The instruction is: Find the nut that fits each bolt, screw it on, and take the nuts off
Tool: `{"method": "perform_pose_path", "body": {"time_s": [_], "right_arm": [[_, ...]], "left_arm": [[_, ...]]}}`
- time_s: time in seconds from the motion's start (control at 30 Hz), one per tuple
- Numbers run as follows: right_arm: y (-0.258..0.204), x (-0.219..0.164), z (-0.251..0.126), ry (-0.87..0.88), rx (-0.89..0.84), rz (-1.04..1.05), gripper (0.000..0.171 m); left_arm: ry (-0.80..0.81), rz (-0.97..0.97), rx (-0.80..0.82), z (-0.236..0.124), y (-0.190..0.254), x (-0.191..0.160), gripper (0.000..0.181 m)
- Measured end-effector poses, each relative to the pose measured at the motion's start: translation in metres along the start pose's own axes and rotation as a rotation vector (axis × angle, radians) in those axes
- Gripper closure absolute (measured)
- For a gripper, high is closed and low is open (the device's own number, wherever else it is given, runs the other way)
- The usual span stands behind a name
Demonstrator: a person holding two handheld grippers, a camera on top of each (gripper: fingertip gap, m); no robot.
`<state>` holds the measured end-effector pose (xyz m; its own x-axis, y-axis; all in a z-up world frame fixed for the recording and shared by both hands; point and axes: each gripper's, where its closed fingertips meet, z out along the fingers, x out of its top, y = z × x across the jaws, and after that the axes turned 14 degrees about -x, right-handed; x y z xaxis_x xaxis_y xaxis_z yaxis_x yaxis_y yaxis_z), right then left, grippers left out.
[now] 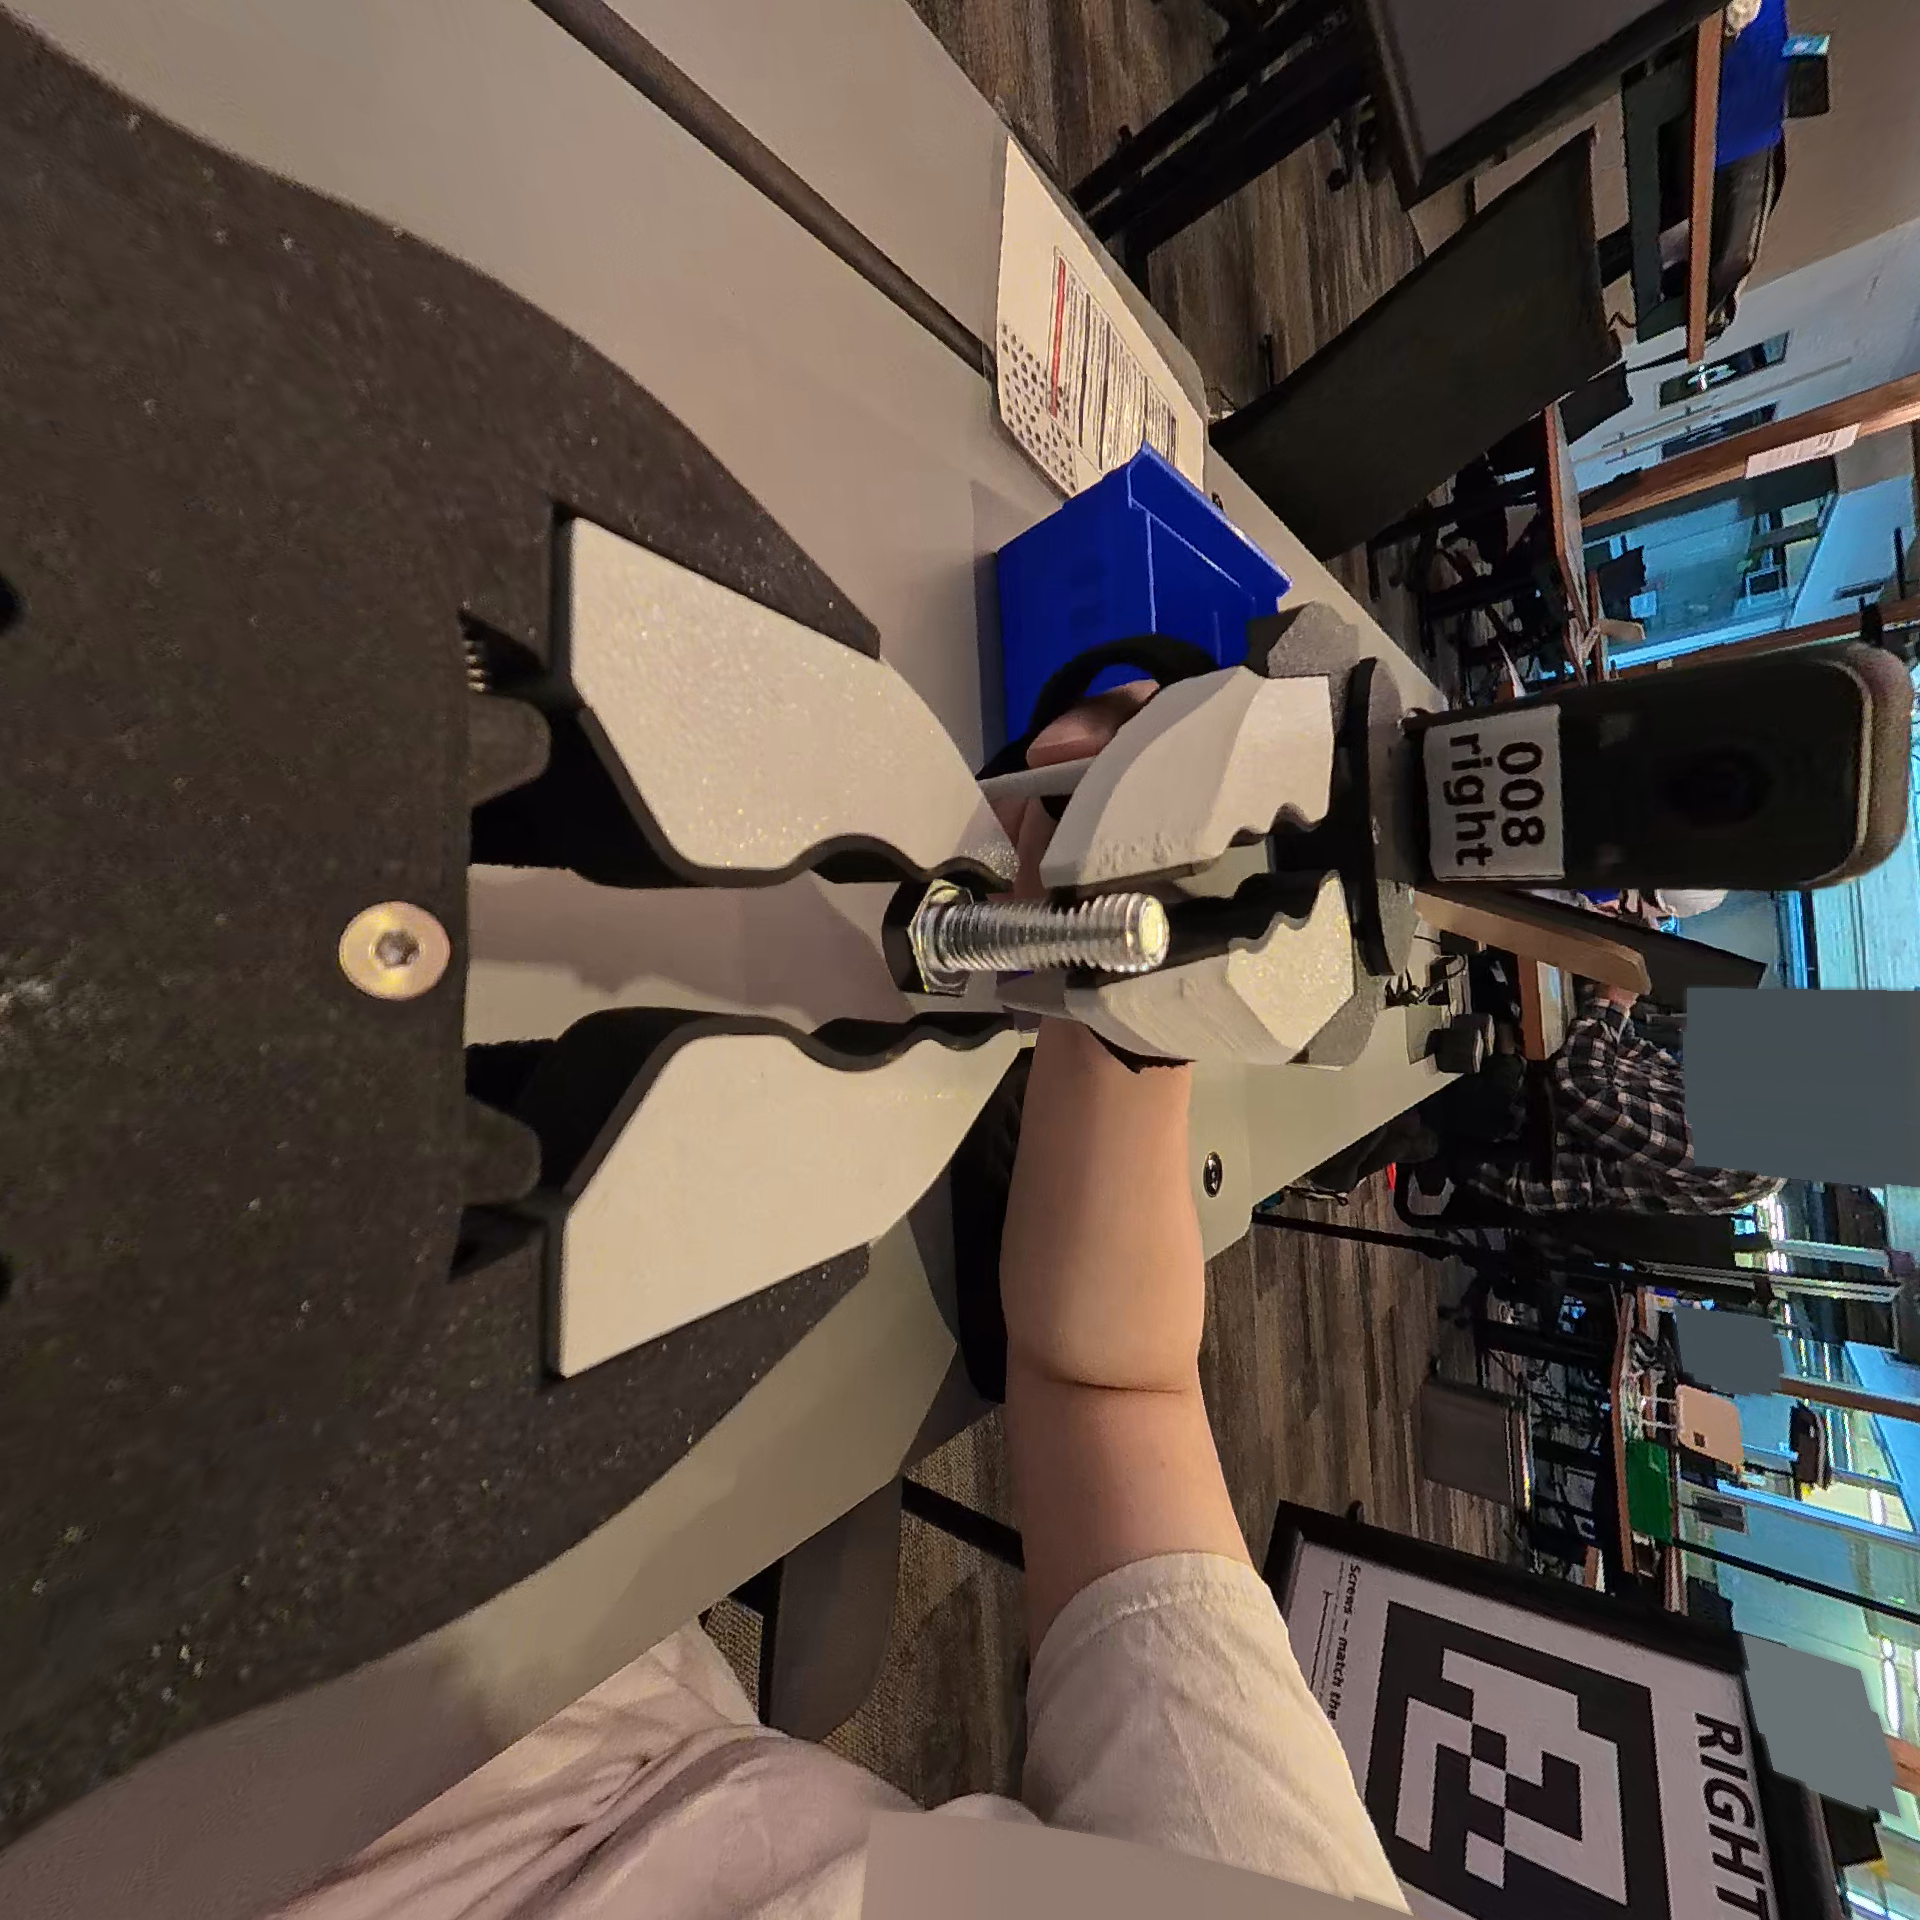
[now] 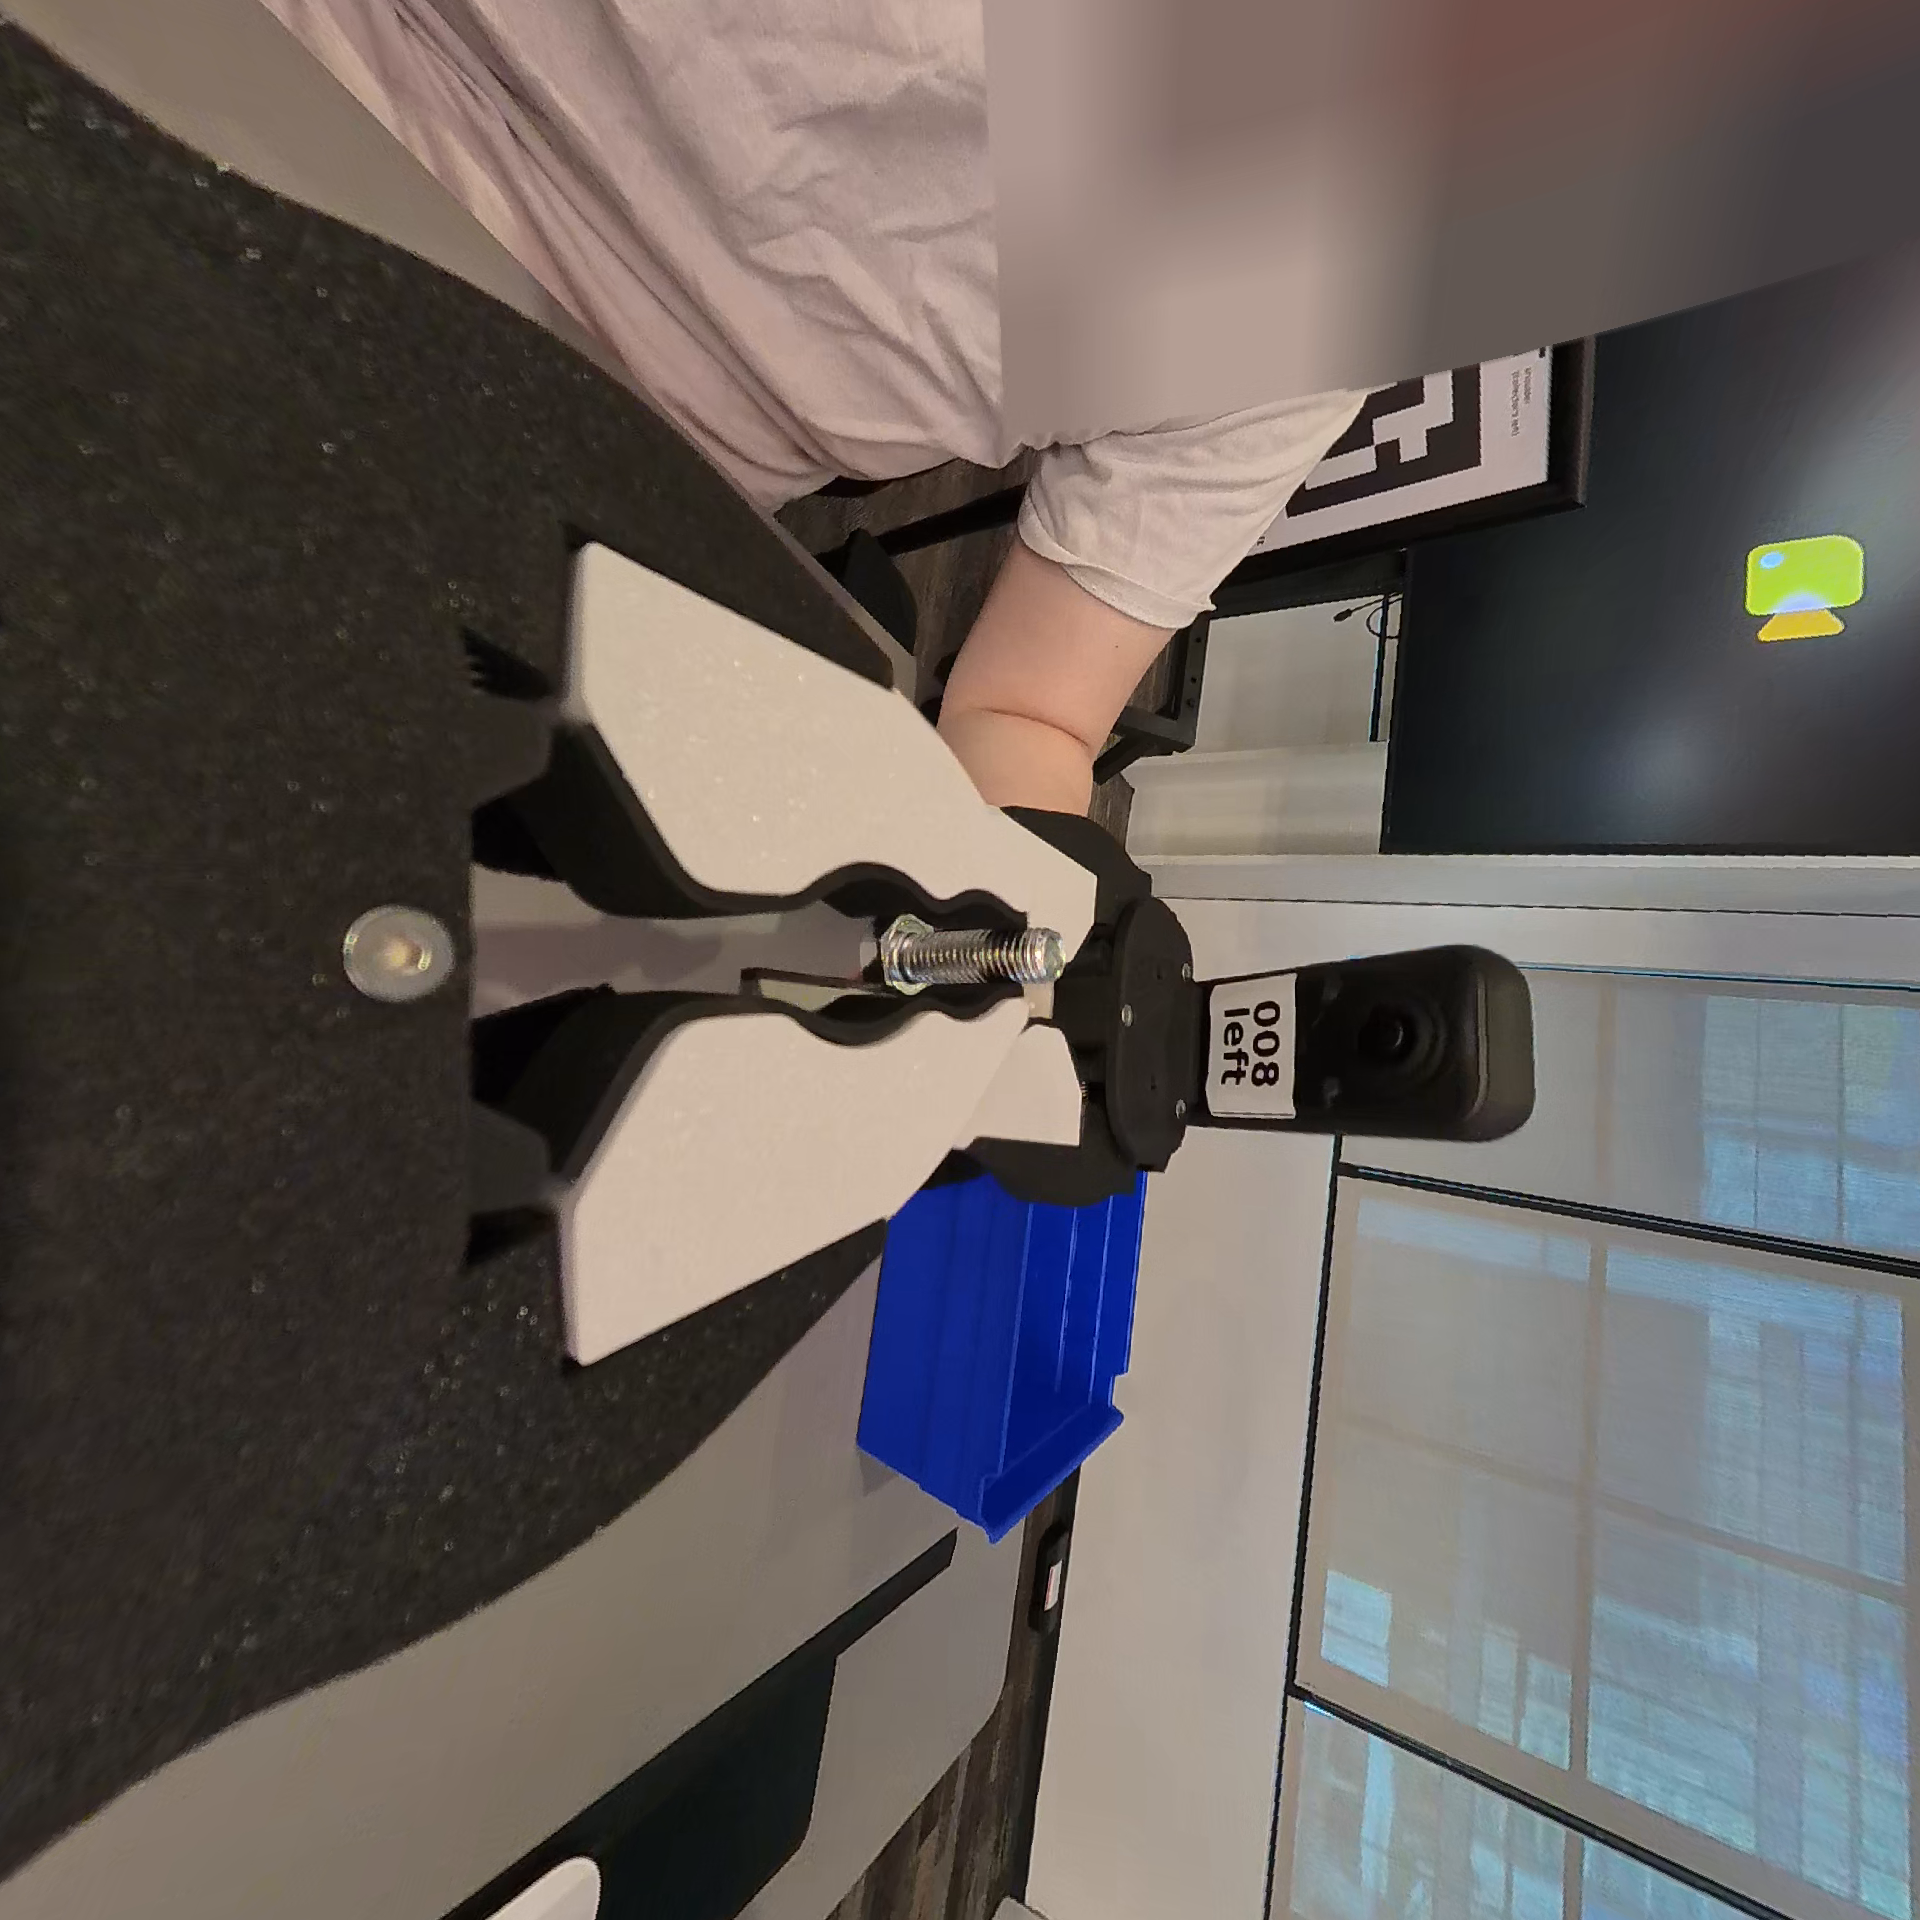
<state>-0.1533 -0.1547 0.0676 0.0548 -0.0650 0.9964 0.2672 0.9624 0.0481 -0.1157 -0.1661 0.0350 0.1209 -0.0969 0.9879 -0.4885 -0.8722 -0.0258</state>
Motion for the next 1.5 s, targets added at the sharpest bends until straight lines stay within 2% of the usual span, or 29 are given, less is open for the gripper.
{"method": "perform_pose_path", "body": {"time_s": [0.27,1.1,1.13,1.23,1.3,1.4,1.5], "right_arm": [[-0.004,0.0,-0.001,0.007,0.029,0.012,0.162],[-0.001,0.002,-0.002,0.022,0.016,0.024,0.162],[0.001,0.002,-0.002,0.025,0.008,0.027,0.161],[0.013,0.015,-0.006,0.068,-0.08,0.04,0.129],[0.019,0.026,-0.016,0.077,-0.118,0.019,0.132],[0.047,0.015,-0.029,-0.055,-0.28,-0.008,0.143],[0.07,-0.041,-0.041,-0.4,-0.374,-0.035,0.14]], "left_arm": [[-0.017,0.02,0.007,0.002,0.001,-0.002,0.167],[-0.021,0.023,0.041,0.001,-0.004,-0.002,0.167],[-0.021,0.024,0.047,0.0,-0.005,-0.002,0.167],[-0.037,0.047,0.106,-0.007,-0.014,-0.002,0.167],[-0.046,0.063,0.16,-0.021,-0.023,0.001,0.167],[-0.022,0.047,0.257,-0.055,-0.041,0.01,0.167],[-0.016,0.017,0.362,-0.091,-0.056,0.015,0.166]]}}
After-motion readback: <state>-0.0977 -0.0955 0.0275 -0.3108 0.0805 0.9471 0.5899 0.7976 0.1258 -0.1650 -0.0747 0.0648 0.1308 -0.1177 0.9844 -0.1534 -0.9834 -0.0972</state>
